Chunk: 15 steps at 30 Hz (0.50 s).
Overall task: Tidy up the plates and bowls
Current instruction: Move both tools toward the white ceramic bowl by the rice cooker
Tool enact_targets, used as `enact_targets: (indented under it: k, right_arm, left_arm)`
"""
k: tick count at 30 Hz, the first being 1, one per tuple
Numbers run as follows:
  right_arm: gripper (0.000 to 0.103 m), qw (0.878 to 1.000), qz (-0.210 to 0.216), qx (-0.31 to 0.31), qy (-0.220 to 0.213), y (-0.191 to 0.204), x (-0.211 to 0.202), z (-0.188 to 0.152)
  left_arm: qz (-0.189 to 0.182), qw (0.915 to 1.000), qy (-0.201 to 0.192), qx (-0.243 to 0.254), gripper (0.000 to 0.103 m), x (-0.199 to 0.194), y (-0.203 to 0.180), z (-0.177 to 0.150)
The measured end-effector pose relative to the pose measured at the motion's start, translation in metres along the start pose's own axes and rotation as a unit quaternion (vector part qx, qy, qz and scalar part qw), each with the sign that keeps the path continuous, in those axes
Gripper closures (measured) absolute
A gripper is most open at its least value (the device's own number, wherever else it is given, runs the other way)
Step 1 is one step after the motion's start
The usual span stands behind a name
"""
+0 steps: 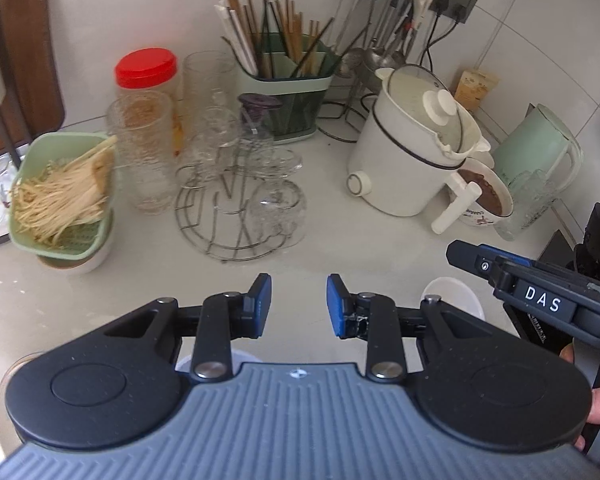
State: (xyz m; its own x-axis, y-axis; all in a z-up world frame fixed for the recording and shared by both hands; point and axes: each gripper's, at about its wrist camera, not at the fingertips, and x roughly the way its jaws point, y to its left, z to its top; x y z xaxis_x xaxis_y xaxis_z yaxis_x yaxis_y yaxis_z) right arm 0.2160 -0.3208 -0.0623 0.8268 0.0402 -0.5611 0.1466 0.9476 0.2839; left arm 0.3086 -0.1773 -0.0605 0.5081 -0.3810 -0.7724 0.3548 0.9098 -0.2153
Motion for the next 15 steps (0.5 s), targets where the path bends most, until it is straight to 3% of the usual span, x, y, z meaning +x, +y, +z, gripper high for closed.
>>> enact_targets:
  k: [8, 11, 15]
  right_arm:
    - [0.066, 1.000, -0.022, 0.011, -0.006, -0.033, -0.001, 0.000]
    - [0.066, 0.999, -0.037, 0.021, -0.010, -0.047, -0.002, -0.003]
    - [0.066, 0.997, -0.063, 0.031, -0.012, -0.066, -0.003, -0.006]
  left_arm:
    - [-0.003, 0.9997, 0.014, 0.017, 0.067, 0.025, -0.030, 0.006]
    - [-0.004, 0.9994, 0.024, 0.024, 0.058, 0.036, -0.039, 0.007]
    - [-0.016, 0.9985, 0.038, 0.036, 0.054, 0.053, -0.052, 0.010]
